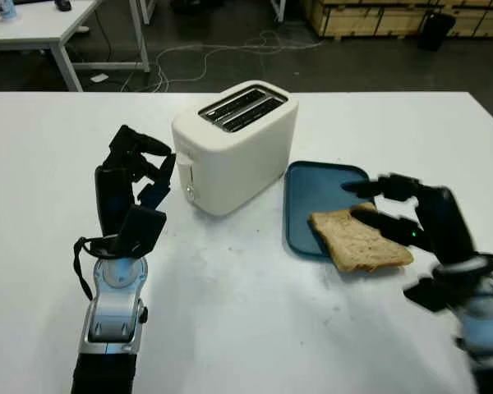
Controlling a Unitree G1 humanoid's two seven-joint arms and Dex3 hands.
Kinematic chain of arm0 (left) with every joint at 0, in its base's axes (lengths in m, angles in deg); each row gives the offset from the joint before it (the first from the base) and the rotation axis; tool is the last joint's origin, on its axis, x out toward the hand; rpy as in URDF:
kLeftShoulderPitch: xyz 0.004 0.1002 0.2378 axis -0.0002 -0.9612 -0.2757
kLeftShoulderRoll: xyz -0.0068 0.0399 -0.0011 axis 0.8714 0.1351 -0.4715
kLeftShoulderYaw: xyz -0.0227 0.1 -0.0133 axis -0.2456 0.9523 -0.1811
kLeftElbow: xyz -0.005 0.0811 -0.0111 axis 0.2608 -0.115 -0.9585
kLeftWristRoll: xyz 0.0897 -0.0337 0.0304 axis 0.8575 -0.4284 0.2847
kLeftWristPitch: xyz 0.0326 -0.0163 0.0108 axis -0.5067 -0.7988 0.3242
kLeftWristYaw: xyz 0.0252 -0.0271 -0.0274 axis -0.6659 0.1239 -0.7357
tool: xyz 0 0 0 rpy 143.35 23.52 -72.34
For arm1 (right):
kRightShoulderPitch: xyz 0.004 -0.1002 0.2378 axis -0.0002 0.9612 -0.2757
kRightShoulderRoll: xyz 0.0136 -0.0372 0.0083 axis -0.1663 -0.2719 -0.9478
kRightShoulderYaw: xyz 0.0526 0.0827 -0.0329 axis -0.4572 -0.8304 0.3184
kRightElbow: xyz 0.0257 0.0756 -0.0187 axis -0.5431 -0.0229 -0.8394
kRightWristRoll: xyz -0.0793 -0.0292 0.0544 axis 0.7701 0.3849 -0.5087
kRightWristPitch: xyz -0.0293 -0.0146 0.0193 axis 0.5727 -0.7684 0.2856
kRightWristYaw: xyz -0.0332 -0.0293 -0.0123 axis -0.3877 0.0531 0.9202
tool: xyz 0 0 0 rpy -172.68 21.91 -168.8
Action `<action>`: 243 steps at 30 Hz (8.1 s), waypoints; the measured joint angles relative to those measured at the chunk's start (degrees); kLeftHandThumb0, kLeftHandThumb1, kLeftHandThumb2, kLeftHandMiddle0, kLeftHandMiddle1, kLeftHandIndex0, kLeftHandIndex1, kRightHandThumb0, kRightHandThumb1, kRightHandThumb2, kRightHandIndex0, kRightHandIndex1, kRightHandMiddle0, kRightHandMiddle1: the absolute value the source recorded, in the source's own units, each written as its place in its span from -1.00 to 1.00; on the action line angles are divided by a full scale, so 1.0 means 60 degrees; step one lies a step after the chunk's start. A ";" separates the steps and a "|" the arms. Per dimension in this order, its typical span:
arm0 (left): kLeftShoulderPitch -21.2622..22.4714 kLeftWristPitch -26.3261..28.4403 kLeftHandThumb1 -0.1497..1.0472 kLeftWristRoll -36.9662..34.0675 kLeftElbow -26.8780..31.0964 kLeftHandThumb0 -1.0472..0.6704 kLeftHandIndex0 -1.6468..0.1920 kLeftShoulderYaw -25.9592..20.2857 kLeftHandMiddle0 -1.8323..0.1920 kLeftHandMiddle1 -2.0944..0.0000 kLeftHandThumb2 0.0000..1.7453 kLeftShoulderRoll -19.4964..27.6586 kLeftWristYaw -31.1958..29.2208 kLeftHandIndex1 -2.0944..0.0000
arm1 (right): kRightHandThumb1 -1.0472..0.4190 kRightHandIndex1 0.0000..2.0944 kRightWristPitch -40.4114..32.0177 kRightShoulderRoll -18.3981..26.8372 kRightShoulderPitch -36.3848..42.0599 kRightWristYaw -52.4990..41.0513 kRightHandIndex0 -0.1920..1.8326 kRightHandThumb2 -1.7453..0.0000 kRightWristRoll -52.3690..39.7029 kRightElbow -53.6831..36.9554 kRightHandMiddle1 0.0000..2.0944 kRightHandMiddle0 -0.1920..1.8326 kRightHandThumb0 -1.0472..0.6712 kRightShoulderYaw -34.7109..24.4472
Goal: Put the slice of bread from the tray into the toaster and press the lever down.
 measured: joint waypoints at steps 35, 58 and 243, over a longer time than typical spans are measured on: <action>-0.0032 -0.0002 0.79 0.0000 -0.0012 -0.23 0.21 -0.0022 0.04 -0.67 -0.41 0.0026 -0.0143 -0.59 | -0.67 -0.92 -0.2621 0.1129 -0.0091 0.2573 -0.41 0.99 0.4668 0.1030 -0.93 -0.41 -0.39 0.2474; -0.0057 -0.0148 0.79 0.0021 0.0023 -0.24 0.21 -0.0036 0.03 -0.67 -0.42 0.0025 -0.0096 -0.61 | -0.83 0.67 -0.3229 0.1826 -0.0898 0.6648 0.00 0.68 0.6229 0.2509 0.55 -0.20 -0.35 0.4184; -0.0027 -0.0171 0.79 0.0276 0.0073 -0.18 0.22 0.0210 0.01 -0.67 -0.48 -0.0304 0.0165 -0.65 | -0.78 -0.44 -0.0685 -0.2455 -1.5130 0.2047 -0.81 1.00 0.5411 1.2332 -0.99 -0.43 -0.74 0.9462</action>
